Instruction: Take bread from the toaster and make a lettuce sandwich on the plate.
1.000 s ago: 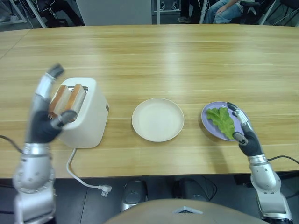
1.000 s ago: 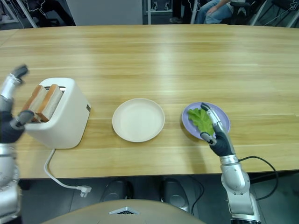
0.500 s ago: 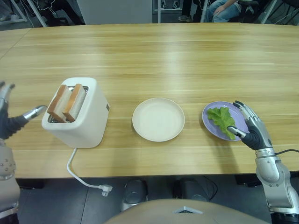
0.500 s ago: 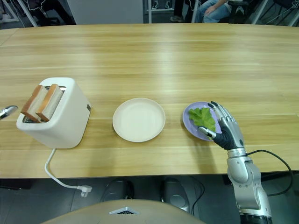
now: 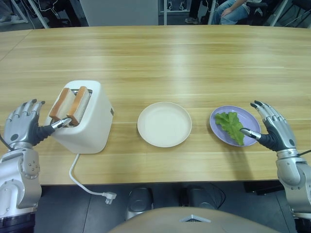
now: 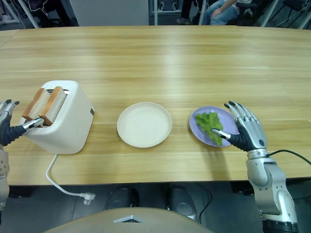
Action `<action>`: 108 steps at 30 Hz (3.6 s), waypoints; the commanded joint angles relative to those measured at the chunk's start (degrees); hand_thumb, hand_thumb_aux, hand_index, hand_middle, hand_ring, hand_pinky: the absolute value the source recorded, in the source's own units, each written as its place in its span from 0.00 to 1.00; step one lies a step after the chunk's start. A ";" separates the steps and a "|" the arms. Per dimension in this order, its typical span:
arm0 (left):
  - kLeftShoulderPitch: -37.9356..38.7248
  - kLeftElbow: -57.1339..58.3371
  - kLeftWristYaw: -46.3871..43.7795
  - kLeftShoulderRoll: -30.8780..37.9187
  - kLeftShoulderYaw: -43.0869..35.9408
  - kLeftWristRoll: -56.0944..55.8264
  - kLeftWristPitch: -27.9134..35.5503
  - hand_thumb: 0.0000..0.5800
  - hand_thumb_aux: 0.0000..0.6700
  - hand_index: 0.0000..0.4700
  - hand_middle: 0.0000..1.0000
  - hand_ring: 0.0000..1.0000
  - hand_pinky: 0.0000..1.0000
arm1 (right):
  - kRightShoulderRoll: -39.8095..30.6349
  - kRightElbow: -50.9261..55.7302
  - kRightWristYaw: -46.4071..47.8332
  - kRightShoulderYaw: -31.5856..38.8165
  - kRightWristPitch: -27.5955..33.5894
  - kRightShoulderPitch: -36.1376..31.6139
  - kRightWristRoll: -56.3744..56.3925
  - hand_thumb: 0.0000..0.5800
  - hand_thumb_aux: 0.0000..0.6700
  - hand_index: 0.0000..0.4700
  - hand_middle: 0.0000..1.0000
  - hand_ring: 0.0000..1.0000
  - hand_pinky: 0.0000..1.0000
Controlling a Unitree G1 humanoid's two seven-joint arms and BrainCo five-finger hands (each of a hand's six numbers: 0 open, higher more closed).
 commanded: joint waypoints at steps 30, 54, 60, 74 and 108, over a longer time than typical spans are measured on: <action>-8.37 0.84 7.81 -3.99 -4.34 -13.31 -9.36 1.00 1.00 0.98 0.41 0.41 0.41 | -7.81 15.38 1.57 16.80 10.50 -9.83 -20.73 0.00 0.00 0.00 0.00 0.00 0.00; -22.80 -19.90 6.59 -7.31 3.55 -28.78 -13.68 1.00 1.00 0.98 1.00 1.00 1.00 | -12.27 44.87 -6.48 34.79 15.99 -27.20 -31.25 0.14 0.07 0.07 0.00 0.00 0.00; -25.77 -27.61 2.35 -11.41 -3.20 -31.13 -9.31 1.00 1.00 0.98 1.00 1.00 1.00 | -11.60 47.19 -7.49 36.09 15.82 -28.65 -28.88 1.00 1.00 0.98 0.00 0.00 0.00; -24.42 -9.28 -0.47 -26.78 -32.25 -23.77 -7.70 1.00 1.00 0.98 1.00 1.00 1.00 | -13.46 36.33 -4.79 33.52 11.03 -27.50 -19.53 1.00 1.00 0.98 0.00 0.00 0.00; -32.23 28.83 18.25 -25.64 -47.35 -2.45 -13.26 0.00 0.00 0.00 0.00 0.00 0.00 | -13.27 9.81 2.81 22.67 9.95 -26.46 -14.07 1.00 1.00 0.98 0.00 0.00 0.00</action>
